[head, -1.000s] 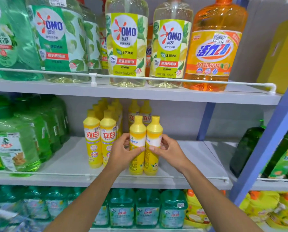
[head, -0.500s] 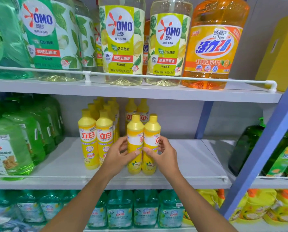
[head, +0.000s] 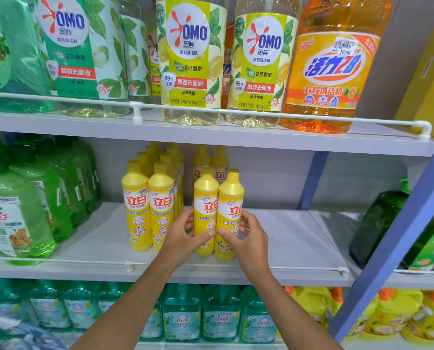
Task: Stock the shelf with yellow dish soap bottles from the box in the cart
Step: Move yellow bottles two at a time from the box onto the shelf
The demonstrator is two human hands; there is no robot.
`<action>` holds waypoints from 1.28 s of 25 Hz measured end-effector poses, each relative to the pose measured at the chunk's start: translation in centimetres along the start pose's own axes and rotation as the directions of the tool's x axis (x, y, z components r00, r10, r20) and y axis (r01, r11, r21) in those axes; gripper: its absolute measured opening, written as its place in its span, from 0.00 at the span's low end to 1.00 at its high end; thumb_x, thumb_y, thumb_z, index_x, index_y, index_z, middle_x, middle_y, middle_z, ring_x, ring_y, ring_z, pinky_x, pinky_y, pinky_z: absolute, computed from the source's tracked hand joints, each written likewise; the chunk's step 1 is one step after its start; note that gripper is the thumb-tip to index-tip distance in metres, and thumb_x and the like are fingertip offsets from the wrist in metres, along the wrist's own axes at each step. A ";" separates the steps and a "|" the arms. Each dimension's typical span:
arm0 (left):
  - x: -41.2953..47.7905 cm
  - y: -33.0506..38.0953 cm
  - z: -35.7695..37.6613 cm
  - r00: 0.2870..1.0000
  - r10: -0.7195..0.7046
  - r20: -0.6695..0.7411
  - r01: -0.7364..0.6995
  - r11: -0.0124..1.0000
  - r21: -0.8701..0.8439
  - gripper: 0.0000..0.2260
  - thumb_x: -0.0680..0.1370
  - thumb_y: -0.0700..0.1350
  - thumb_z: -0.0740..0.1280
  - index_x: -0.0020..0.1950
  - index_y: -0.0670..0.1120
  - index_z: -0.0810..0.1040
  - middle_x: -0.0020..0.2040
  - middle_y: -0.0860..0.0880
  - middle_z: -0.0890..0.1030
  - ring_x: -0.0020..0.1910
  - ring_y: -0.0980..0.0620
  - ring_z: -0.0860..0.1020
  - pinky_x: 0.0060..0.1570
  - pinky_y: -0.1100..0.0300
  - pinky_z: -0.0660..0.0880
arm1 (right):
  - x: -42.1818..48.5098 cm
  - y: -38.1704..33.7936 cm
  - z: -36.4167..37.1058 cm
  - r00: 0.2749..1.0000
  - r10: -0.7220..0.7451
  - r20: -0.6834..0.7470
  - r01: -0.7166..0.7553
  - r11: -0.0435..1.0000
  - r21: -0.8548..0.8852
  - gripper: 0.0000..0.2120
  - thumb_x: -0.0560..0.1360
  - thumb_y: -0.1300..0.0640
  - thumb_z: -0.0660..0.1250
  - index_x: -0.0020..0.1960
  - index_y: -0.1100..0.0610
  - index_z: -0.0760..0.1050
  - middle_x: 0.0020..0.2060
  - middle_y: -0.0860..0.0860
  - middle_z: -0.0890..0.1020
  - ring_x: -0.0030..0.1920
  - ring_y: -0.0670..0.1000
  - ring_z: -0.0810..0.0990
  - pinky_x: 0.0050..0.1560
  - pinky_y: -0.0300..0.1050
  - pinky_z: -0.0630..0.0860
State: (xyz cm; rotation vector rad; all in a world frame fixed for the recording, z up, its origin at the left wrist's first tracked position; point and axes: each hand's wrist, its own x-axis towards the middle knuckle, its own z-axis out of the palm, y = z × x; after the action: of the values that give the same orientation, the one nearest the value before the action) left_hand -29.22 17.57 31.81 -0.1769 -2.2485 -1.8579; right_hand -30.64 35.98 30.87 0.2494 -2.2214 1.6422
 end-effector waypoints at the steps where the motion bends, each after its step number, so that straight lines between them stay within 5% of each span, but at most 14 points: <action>1: -0.1 -0.2 0.3 0.999 0.012 -0.031 -0.012 1.000 0.004 0.26 0.71 0.44 0.79 0.67 0.51 0.75 0.58 0.55 0.83 0.56 0.60 0.82 0.54 0.62 0.80 | 0.0 0.0 -0.2 0.999 0.011 0.033 -0.011 1.000 -0.016 0.28 0.67 0.50 0.81 0.64 0.46 0.73 0.55 0.38 0.81 0.54 0.34 0.79 0.51 0.30 0.78; 4: 0.1 -0.2 0.2 0.999 0.023 -0.041 -0.021 0.998 0.059 0.25 0.71 0.42 0.78 0.66 0.49 0.74 0.56 0.55 0.83 0.53 0.62 0.82 0.49 0.67 0.80 | -0.3 1.1 -0.9 0.979 0.077 0.191 -0.065 0.996 -0.069 0.27 0.67 0.55 0.82 0.61 0.46 0.74 0.52 0.38 0.82 0.51 0.32 0.80 0.54 0.33 0.80; 9: -0.3 -0.9 -0.7 0.999 -0.022 0.045 0.017 0.994 0.111 0.21 0.73 0.44 0.77 0.62 0.51 0.73 0.57 0.57 0.83 0.56 0.63 0.81 0.57 0.61 0.80 | 0.0 2.5 -0.9 0.977 0.091 0.192 -0.059 0.984 -0.168 0.25 0.65 0.52 0.83 0.57 0.46 0.75 0.50 0.43 0.85 0.50 0.41 0.84 0.53 0.40 0.82; 13: 0.1 -1.5 1.2 0.997 -0.012 -0.078 0.022 0.991 0.129 0.27 0.70 0.43 0.79 0.64 0.55 0.72 0.57 0.58 0.82 0.53 0.64 0.81 0.50 0.68 0.79 | 1.0 3.1 -0.1 0.981 0.081 0.175 -0.046 0.979 -0.199 0.25 0.65 0.50 0.83 0.58 0.48 0.77 0.51 0.44 0.84 0.51 0.43 0.83 0.53 0.43 0.82; 22: 5.9 -4.1 2.9 0.953 -0.054 -0.299 0.138 0.954 0.266 0.22 0.72 0.50 0.77 0.62 0.51 0.74 0.59 0.51 0.82 0.55 0.51 0.81 0.57 0.50 0.80 | 7.0 5.2 3.4 0.991 0.095 0.096 -0.071 0.970 -0.231 0.24 0.65 0.48 0.82 0.56 0.51 0.79 0.51 0.50 0.85 0.51 0.51 0.83 0.54 0.53 0.82; 32: 9.9 -7.4 4.9 0.876 -0.049 -0.480 0.206 0.938 0.279 0.19 0.73 0.49 0.77 0.59 0.45 0.76 0.55 0.45 0.82 0.54 0.45 0.81 0.56 0.47 0.79 | 10.3 7.4 5.7 0.995 0.092 0.024 -0.084 0.970 -0.230 0.21 0.66 0.42 0.80 0.54 0.48 0.78 0.49 0.48 0.85 0.51 0.51 0.83 0.54 0.52 0.81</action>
State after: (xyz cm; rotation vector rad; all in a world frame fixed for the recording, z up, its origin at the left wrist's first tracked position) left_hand -40.93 20.45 26.25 0.4427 -2.2012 -1.3584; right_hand -43.77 33.55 26.92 0.1200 -2.4544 1.4168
